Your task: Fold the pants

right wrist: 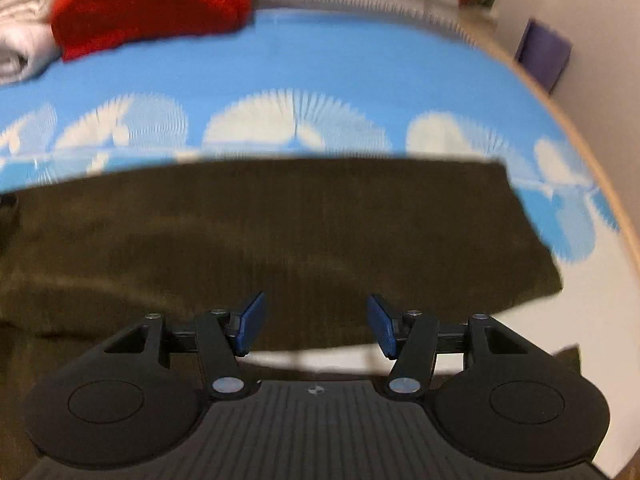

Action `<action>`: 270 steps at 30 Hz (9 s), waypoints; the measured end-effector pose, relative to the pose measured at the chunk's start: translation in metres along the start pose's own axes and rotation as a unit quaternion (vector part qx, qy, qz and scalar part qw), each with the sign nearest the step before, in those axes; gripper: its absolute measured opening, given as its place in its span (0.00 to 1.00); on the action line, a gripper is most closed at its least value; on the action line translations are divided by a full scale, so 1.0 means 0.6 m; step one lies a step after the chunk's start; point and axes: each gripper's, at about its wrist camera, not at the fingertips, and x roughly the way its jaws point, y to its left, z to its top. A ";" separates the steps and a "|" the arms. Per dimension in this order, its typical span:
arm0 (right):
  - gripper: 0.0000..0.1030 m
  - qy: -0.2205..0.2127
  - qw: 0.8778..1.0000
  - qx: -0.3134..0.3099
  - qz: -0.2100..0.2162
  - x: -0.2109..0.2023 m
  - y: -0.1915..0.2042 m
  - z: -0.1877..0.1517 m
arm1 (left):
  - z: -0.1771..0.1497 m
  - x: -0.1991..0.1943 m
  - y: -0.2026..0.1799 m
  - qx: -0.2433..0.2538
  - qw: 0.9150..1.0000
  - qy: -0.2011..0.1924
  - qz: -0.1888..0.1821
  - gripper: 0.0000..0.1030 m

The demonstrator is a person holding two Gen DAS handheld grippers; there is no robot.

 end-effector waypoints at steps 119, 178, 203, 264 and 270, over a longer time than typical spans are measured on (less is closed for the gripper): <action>0.37 0.004 0.893 0.436 0.113 0.157 -0.298 -0.121 | -0.295 -0.243 0.076 -0.327 0.931 0.151 -0.059 0.58; 0.12 -0.129 0.914 0.382 0.046 -0.037 -0.443 -0.262 | -0.316 -0.287 0.080 -0.269 0.949 0.163 0.009 0.43; 0.39 -0.066 0.873 0.480 0.051 0.074 -0.407 -0.213 | -0.331 -0.297 0.107 -0.301 0.941 0.151 -0.025 0.54; 0.22 -0.010 0.834 0.495 -0.242 -0.111 -0.506 -0.400 | -0.366 -0.293 0.049 -0.072 0.980 0.147 0.117 0.40; 0.27 -0.005 0.843 0.498 -0.202 -0.097 -0.500 -0.397 | -0.328 -0.341 0.016 -0.037 0.986 0.054 0.151 0.43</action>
